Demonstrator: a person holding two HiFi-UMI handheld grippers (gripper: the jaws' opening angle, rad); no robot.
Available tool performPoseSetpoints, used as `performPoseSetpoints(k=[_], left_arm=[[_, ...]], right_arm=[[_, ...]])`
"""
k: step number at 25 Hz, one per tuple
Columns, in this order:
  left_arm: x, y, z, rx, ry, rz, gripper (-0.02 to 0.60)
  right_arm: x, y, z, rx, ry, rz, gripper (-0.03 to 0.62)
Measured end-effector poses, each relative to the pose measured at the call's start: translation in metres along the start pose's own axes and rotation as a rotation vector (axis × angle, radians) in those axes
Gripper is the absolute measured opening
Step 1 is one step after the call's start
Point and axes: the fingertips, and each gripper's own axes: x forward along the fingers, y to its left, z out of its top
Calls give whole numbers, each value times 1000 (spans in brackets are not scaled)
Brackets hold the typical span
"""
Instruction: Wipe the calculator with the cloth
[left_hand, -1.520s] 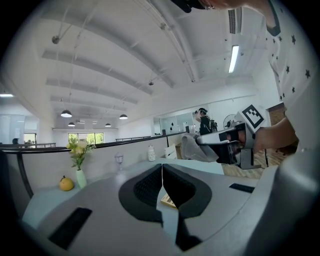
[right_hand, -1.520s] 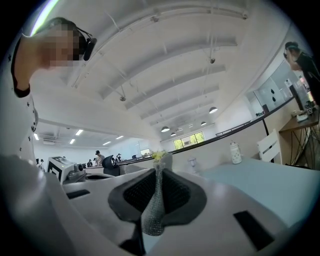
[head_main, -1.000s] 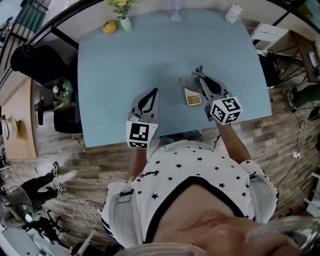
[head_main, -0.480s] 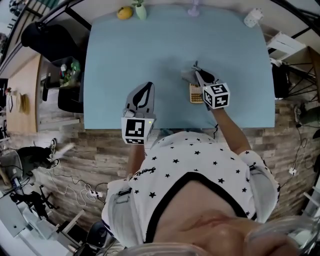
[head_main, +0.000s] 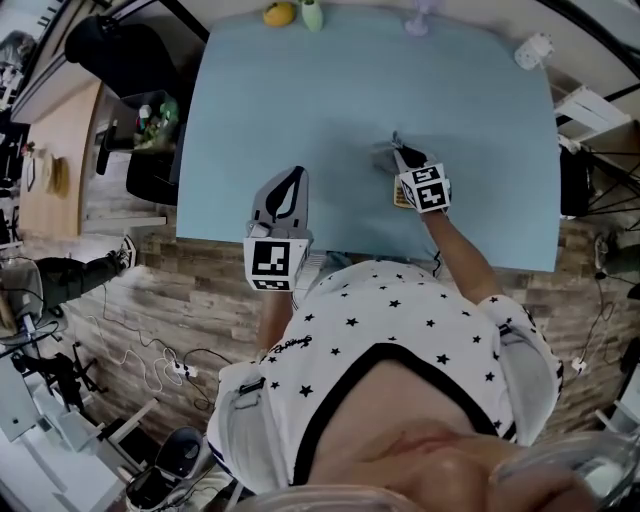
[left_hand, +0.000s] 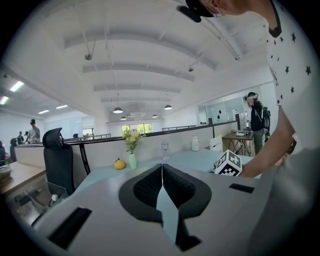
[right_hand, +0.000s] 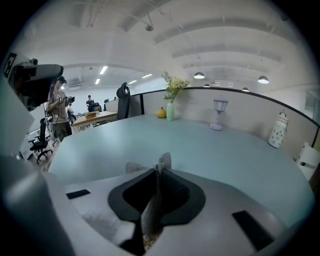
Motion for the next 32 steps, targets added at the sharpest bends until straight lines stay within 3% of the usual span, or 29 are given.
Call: performPoseSetpoints(k=[10, 25, 32], left_arm=[[-7, 3, 0, 4, -8, -3, 31], [1, -14, 7, 18, -25, -48, 31], [-1, -12, 5, 14, -15, -47, 31]], right_arm=[[-8, -11, -5, -28, 17, -59, 32], [-43, -72, -47, 74, 69, -208, 32], [-45, -71, -56, 93, 81, -218, 32]])
